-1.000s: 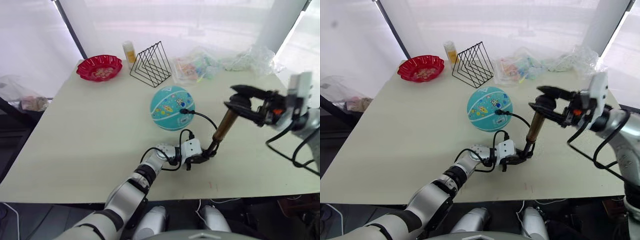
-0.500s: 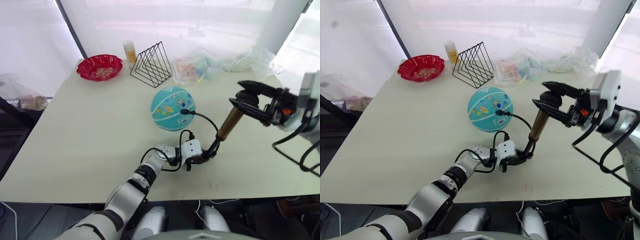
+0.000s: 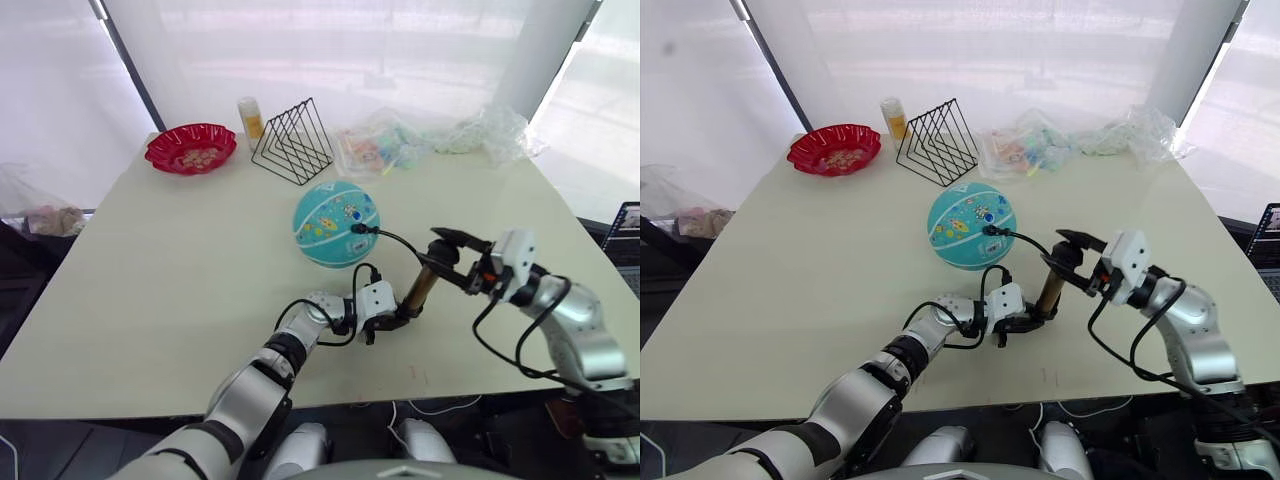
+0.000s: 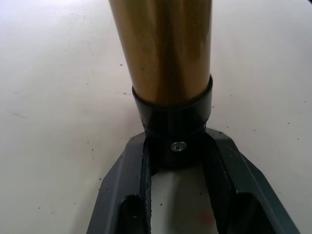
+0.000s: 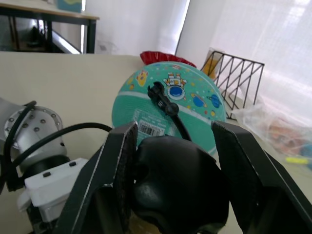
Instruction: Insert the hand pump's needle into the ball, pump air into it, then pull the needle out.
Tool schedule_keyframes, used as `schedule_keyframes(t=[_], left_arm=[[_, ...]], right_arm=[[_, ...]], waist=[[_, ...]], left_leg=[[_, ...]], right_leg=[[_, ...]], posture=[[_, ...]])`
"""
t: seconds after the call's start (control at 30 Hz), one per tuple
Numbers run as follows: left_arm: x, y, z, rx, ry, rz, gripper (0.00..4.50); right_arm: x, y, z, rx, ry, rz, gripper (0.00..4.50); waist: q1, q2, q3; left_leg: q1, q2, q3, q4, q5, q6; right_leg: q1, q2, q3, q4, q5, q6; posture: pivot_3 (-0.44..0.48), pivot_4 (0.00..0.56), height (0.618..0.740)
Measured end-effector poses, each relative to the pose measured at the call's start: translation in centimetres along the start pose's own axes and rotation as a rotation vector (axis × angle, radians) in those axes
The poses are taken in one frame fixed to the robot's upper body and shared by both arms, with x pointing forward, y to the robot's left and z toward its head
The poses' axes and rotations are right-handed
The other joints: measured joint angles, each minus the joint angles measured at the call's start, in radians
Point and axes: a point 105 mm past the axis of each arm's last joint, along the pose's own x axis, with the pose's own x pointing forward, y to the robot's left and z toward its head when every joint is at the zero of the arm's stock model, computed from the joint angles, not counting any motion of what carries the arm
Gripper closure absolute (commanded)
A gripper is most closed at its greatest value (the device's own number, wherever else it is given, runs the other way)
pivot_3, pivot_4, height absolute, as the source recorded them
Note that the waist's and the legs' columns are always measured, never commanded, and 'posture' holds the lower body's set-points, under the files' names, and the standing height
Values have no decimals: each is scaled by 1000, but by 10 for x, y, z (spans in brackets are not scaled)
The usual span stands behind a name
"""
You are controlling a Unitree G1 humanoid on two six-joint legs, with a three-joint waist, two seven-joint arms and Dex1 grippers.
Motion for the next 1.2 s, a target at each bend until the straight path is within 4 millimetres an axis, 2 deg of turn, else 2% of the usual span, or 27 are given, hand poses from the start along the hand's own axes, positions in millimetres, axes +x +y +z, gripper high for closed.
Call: schedule_keyframes(t=[0.23,0.33,0.43,0.5,0.57,0.8,0.93,1.2], left_arm=[[0,0,-1,-5,5,-3,3387],[0,0,0,-1,1,-5,3387],[2,2,8,21,-16,-8,3387],[2,3,13,42,-34,-14,3387],[4,2,15,46,-40,-20,3387],[5,3,19,54,-48,-22,3387],[6,2,21,55,-51,-24,3387],[7,2,21,56,-52,-25,3387]], right_arm=[[5,0,0,-5,-15,1,2588],[0,-4,9,-18,5,13,2588],[-9,-13,25,-1,31,23,2588],[-14,-21,45,-13,29,33,2588],[-16,-26,60,-18,17,37,2588],[-21,-41,122,-84,-64,42,2589],[-22,-45,148,-122,-109,35,2589],[-25,-47,149,-107,-111,22,2589]], waist=[[0,0,0],[1,2,3],[3,9,13],[5,14,19],[12,16,20],[26,9,29],[27,8,32],[28,7,34]], left_leg=[[1,0,-1,-4,0,0],[0,0,-2,-3,0,0],[-3,-1,-1,-2,0,0],[-12,-2,-1,2,1,0],[-16,-2,-2,5,3,4],[-19,-2,0,6,3,4],[-20,-3,0,6,3,4],[-20,-3,1,6,3,4]], right_leg=[[4,1,0,0,-2,-2],[4,0,0,0,-1,-2],[2,-2,0,0,-1,-2],[-10,-3,-1,0,1,1],[-14,-2,-2,0,1,1],[-15,-4,-3,0,2,1],[-15,-5,-4,0,2,1],[-15,-6,-5,0,2,1]], posture=[[0,150,740],[0,150,740],[0,150,740],[0,150,740],[0,150,740],[0,150,740],[0,150,740],[0,150,740]])
